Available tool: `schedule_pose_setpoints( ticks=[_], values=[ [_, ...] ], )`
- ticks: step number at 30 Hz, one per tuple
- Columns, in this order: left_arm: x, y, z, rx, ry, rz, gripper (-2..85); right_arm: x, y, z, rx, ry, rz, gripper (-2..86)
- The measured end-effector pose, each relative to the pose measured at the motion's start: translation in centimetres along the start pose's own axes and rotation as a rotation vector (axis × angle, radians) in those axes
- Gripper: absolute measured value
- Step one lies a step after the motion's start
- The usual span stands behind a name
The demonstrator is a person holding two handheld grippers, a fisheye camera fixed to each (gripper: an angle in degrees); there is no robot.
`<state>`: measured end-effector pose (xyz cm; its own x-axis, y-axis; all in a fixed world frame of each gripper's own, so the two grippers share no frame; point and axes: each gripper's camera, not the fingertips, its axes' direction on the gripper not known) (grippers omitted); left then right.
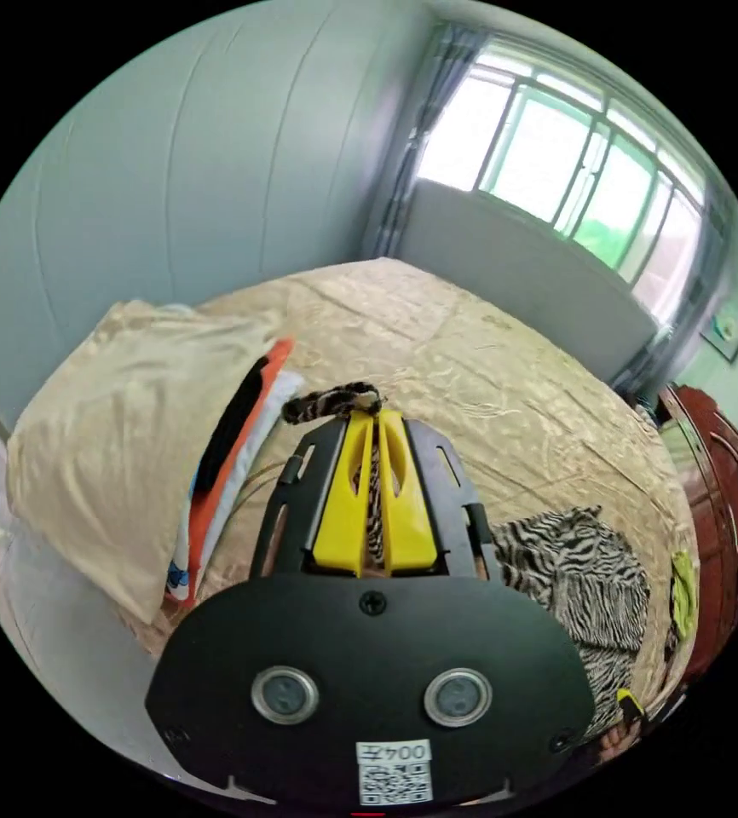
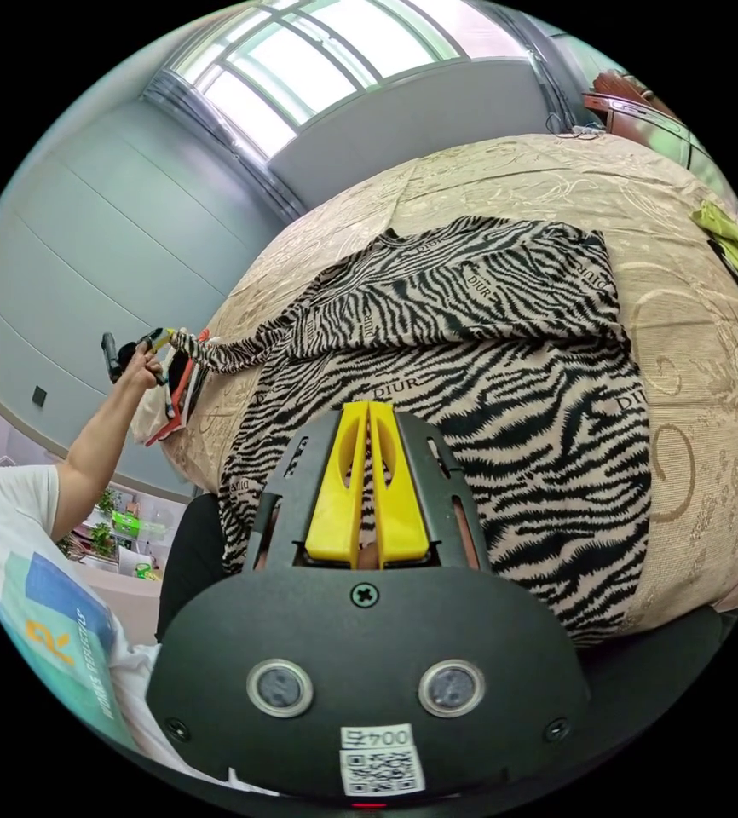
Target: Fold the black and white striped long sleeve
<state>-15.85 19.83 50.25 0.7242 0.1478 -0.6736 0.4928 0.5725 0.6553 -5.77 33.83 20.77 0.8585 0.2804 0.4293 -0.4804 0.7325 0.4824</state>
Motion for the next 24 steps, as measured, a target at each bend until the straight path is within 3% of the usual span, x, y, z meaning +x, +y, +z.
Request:
schedule_pose_setpoints(
  ticks=[6, 11, 17, 22, 24],
  values=[
    [20.2, 0.0, -9.0, 0.023, 0.334, 0.409, 1.3, 2.4, 0.7, -2.8, 0.056, -0.037, 0.039, -0.7],
    [39.8, 9.4, -12.6, -0.036, 0.485, 0.777, 1.2, 5.9, 1.7, -5.5, 0.110, -0.042, 0.118, -0.7],
    [55.9, 26.8, -8.4, -0.141, 0.415, 1.085, 1.1, 10.1, 2.5, -8.2, 0.133, -0.038, 0.207, -0.6],
    [61.5, 40.2, -1.1, -0.277, 0.205, 1.295, 1.3, 11.4, 2.0, -10.2, 0.158, -0.041, 0.211, 0.4],
    [61.4, 42.0, -1.1, -0.228, 0.153, 1.309, 1.5, 11.3, 1.5, -10.6, 0.173, -0.050, 0.201, 2.0]
  ],
)
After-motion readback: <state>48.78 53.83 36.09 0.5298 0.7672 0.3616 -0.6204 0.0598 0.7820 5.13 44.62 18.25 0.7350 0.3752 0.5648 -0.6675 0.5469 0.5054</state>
